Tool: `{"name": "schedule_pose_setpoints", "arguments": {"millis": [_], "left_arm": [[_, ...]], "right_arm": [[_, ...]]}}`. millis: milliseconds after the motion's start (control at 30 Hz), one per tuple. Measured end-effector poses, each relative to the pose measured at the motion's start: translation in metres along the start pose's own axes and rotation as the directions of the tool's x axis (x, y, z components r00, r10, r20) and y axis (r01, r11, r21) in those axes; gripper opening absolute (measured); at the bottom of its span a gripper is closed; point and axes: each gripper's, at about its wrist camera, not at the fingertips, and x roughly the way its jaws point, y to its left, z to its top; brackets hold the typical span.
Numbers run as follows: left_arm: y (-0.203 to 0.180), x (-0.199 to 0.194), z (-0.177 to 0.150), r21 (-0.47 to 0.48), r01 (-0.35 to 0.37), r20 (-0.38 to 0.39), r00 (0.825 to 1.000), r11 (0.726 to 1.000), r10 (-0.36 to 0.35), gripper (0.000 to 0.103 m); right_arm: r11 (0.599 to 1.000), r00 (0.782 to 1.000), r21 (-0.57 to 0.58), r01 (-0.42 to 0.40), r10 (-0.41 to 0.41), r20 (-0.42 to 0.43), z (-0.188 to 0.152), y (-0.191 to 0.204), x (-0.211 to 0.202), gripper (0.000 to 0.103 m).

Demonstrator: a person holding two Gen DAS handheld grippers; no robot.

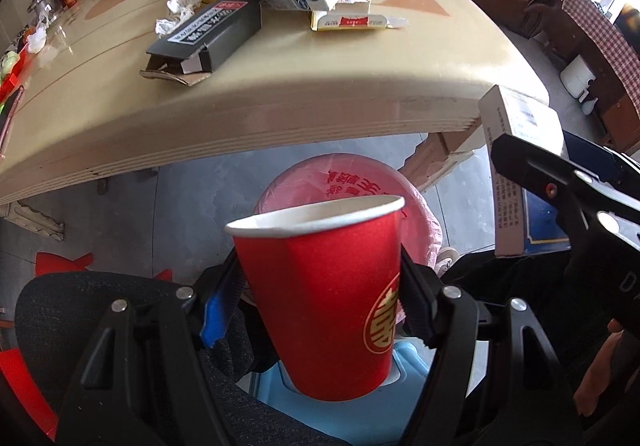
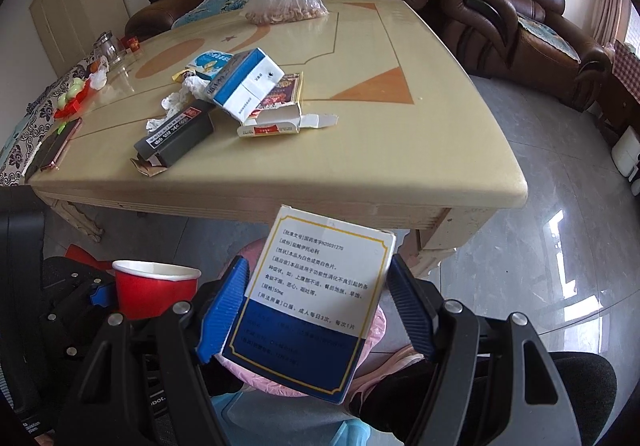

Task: Collect trash
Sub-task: 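Carry the cup and the box down over the pink trash bin, then open the right gripper to drop the box while the left gripper drops the red cup into the bin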

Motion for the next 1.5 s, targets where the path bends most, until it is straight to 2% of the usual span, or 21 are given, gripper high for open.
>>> {"name": "schedule_pose_setpoints", "arguments": {"millis": [333, 467, 833, 933, 1167, 1300, 1400, 1500], "left_arm": [[0.000, 0.049, -0.012, 0.023, 0.048, -0.073, 0.996, 0.999, -0.046, 0.068], [0.001, 0.066, -0.015, 0.029, 0.044, -0.088, 0.995, 0.999, -0.041, 0.068], [0.007, 0.117, -0.010, 0.010, 0.080, -0.192, 0.978, 0.997, -0.077, 0.068], [0.009, 0.131, -0.010, 0.004, 0.066, -0.220, 0.973, 0.998, -0.064, 0.068], [0.015, 0.164, -0.008, -0.038, 0.082, -0.288, 0.954, 0.996, -0.090, 0.068], [0.013, 0.173, -0.009, -0.011, 0.040, -0.300, 0.953, 0.999, -0.041, 0.068], [0.016, 0.178, -0.008, -0.028, 0.045, -0.315, 0.948, 0.999, -0.051, 0.068], [0.017, 0.180, -0.007, -0.032, 0.045, -0.321, 0.945, 0.998, -0.053, 0.068]], "right_arm": [[1.000, 0.996, 0.022, 0.008, -0.006, -0.085, -0.016, -0.015, 0.041, 0.069], [1.000, 0.992, 0.027, 0.002, 0.002, -0.123, -0.022, -0.019, 0.061, 0.069], [0.998, 0.976, 0.045, -0.033, 0.042, -0.214, -0.031, -0.026, 0.113, 0.069], [0.998, 0.970, 0.052, -0.043, 0.054, -0.236, -0.033, -0.027, 0.127, 0.069], [0.994, 0.954, 0.075, -0.077, 0.095, -0.283, -0.033, -0.031, 0.157, 0.069], [0.992, 0.943, 0.087, -0.094, 0.117, -0.311, -0.036, -0.033, 0.171, 0.069], [0.987, 0.928, 0.111, -0.119, 0.150, -0.340, -0.040, -0.032, 0.180, 0.069], [0.991, 0.935, 0.089, -0.102, 0.126, -0.332, -0.039, -0.030, 0.181, 0.070]]}}
